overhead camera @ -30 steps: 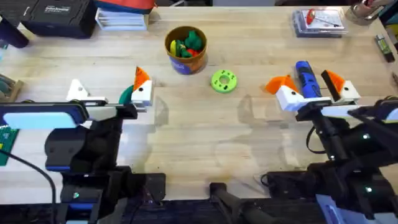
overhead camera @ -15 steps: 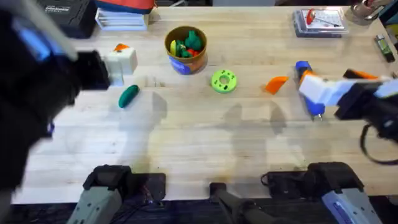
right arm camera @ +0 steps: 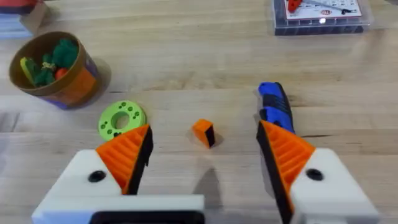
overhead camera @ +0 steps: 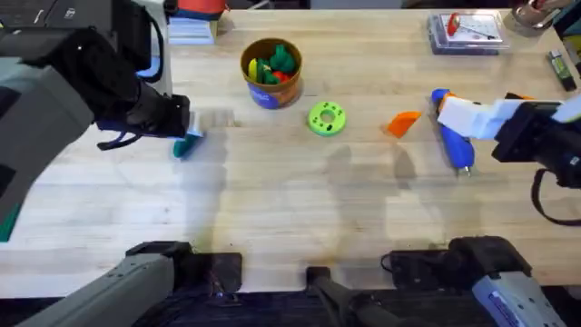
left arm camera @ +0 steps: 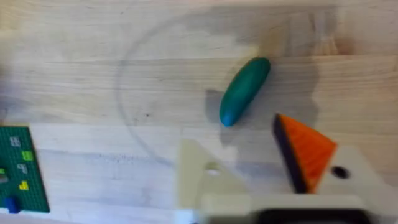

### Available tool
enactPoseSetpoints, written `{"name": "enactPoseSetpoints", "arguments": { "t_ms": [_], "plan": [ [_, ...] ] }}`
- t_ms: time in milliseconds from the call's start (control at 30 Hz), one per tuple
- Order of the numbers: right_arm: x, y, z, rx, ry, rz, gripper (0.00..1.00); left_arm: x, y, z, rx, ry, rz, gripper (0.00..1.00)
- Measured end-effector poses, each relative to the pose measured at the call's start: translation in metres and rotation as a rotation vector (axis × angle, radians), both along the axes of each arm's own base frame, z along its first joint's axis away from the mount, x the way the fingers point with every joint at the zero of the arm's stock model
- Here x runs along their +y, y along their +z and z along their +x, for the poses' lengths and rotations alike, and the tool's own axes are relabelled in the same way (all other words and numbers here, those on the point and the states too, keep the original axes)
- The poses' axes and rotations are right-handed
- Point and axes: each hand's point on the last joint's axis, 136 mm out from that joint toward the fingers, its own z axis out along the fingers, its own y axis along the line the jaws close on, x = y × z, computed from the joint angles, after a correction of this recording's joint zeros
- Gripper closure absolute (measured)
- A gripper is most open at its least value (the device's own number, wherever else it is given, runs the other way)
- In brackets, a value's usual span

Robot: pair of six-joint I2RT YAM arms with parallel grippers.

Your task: Pick up the gripper from the table and insert it into the empty holder that is missing its gripper. Then pick up a screw, insert it into the mounting hole, and use the screwdriver to tighten it. Finally, clean up the table by picking up the vegetable and placing it into the bucket.

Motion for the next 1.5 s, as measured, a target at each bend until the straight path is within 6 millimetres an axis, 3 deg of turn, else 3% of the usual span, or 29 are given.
{"name": "enactPoseSetpoints", "arguments": {
  "t_ms": [33, 100, 167, 200, 233, 400, 433, 633, 867, 1000, 1167, 1367, 1500],
  "plan": [
    [0.000, 0.000, 0.000, -0.001, 0.000, 0.000, 0.009, 0.000, 0.001, 0.003, -0.009, -0.004, 0.004, 0.722],
    [0.000, 0.000, 0.000, -0.001, 0.000, 0.000, 0.009, 0.000, 0.004, 0.005, -0.028, -0.015, 0.011, 0.961],
    [0.000, 0.000, 0.000, -0.001, 0.000, 0.000, 0.009, -0.005, 0.011, 0.008, -0.065, -0.039, 0.012, 0.996],
    [0.000, 0.000, 0.000, -0.001, 0.000, 0.000, 0.009, -0.010, 0.018, 0.008, -0.088, -0.073, 0.018, 0.948],
    [0.000, 0.000, 0.000, -0.001, 0.000, 0.000, 0.009, -0.017, 0.026, 0.007, -0.119, -0.105, 0.017, 0.820],
    [0.000, 0.000, 0.000, -0.001, 0.000, 0.000, 0.009, -0.055, 0.077, -0.001, -0.335, -0.288, 0.003, 0.072],
    [0.000, 0.000, 0.000, 0.000, 0.000, 0.000, 0.009, -0.066, 0.090, -0.003, -0.391, -0.327, -0.018, 0.029],
    [0.000, -0.002, -0.001, 0.008, 0.000, 0.000, 0.008, -0.116, 0.145, -0.013, -0.638, -0.520, -0.163, 0.015],
    [0.000, -0.011, -0.007, 0.055, 0.000, 0.000, 0.008, -0.163, 0.186, -0.012, -0.800, -0.696, -0.341, 0.015],
    [0.000, -0.022, -0.015, 0.110, 0.000, 0.000, 0.008, -0.176, 0.190, -0.017, -0.800, -0.758, -0.403, 0.015],
    [0.000, -0.041, -0.031, 0.208, 0.000, 0.000, 0.007, -0.178, 0.170, -0.029, -0.700, -0.776, -0.433, 0.015],
    [0.000, -0.065, -0.057, 0.352, 0.000, -0.001, 0.007, -0.181, 0.177, -0.028, -0.729, -0.788, -0.443, 0.015],
    [0.000, -0.075, -0.072, 0.427, 0.000, -0.001, 0.007, -0.184, 0.192, -0.022, -0.807, -0.797, -0.443, 0.015]
  ]
}}
